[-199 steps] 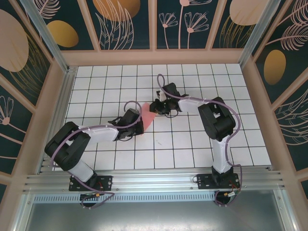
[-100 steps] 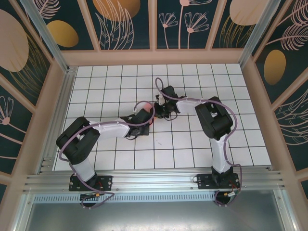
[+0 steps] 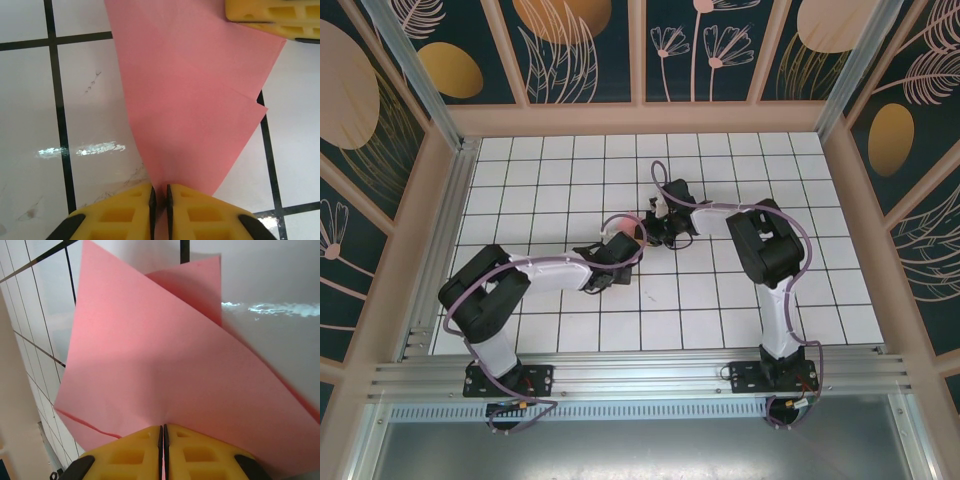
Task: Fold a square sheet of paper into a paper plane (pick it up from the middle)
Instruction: Fold the wing for the fifth time at the center of the table.
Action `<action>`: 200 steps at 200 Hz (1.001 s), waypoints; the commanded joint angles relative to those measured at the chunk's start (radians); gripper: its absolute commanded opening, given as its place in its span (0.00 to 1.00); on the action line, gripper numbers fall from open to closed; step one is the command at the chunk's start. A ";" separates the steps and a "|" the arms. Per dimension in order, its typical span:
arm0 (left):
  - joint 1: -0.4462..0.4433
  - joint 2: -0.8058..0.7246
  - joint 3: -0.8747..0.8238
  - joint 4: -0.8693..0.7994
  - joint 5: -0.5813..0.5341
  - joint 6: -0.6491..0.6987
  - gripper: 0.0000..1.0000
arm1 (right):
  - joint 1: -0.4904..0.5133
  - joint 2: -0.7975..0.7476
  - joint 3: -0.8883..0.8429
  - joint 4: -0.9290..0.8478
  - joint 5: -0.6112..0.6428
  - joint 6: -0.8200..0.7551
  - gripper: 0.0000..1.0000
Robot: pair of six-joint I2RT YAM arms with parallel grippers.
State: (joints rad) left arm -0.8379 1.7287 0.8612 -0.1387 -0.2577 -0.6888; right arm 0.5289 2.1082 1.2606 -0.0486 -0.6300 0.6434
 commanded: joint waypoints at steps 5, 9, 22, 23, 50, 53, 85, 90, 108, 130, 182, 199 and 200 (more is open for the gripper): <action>-0.007 -0.041 -0.043 0.073 0.055 -0.035 0.15 | -0.015 0.050 -0.033 -0.036 0.043 0.013 0.12; -0.005 -0.042 -0.044 0.076 0.055 -0.035 0.13 | -0.015 0.051 -0.033 -0.037 0.044 0.013 0.12; -0.005 -0.043 -0.050 0.083 0.056 -0.029 0.10 | -0.015 0.052 -0.033 -0.038 0.044 0.017 0.12; -0.006 -0.043 -0.051 0.084 0.056 -0.027 0.09 | -0.015 0.053 -0.033 -0.039 0.044 0.018 0.12; -0.006 -0.057 -0.070 0.105 0.035 0.018 0.00 | -0.016 0.052 -0.038 -0.028 0.036 0.035 0.12; -0.006 -0.060 -0.071 0.105 0.030 0.026 0.00 | -0.017 0.052 -0.039 -0.027 0.035 0.037 0.12; -0.007 -0.075 -0.084 0.112 -0.018 0.134 0.00 | -0.024 0.033 -0.033 -0.006 -0.007 0.064 0.14; -0.007 -0.075 -0.086 0.117 -0.022 0.152 0.00 | -0.027 0.026 -0.035 0.000 -0.016 0.072 0.15; -0.007 -0.067 -0.093 0.130 -0.049 0.232 0.00 | -0.038 -0.018 -0.044 0.027 -0.040 0.109 0.22; -0.006 -0.057 -0.100 0.150 -0.071 0.317 0.00 | -0.059 -0.098 -0.068 0.043 -0.039 0.179 0.35; -0.007 -0.020 -0.113 0.200 -0.121 0.444 0.00 | -0.059 -0.178 -0.076 -0.018 -0.020 0.326 0.51; -0.006 -0.021 -0.117 0.211 -0.127 0.461 0.00 | -0.040 -0.170 -0.044 -0.059 -0.036 0.352 0.54; -0.007 -0.021 -0.118 0.212 -0.127 0.462 0.00 | -0.039 -0.169 -0.041 -0.064 -0.036 0.353 0.54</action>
State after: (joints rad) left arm -0.8379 1.6920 0.7460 0.0456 -0.3443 -0.3023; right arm 0.4610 1.9617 1.1820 -0.0288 -0.6556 0.9188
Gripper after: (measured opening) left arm 0.044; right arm 0.529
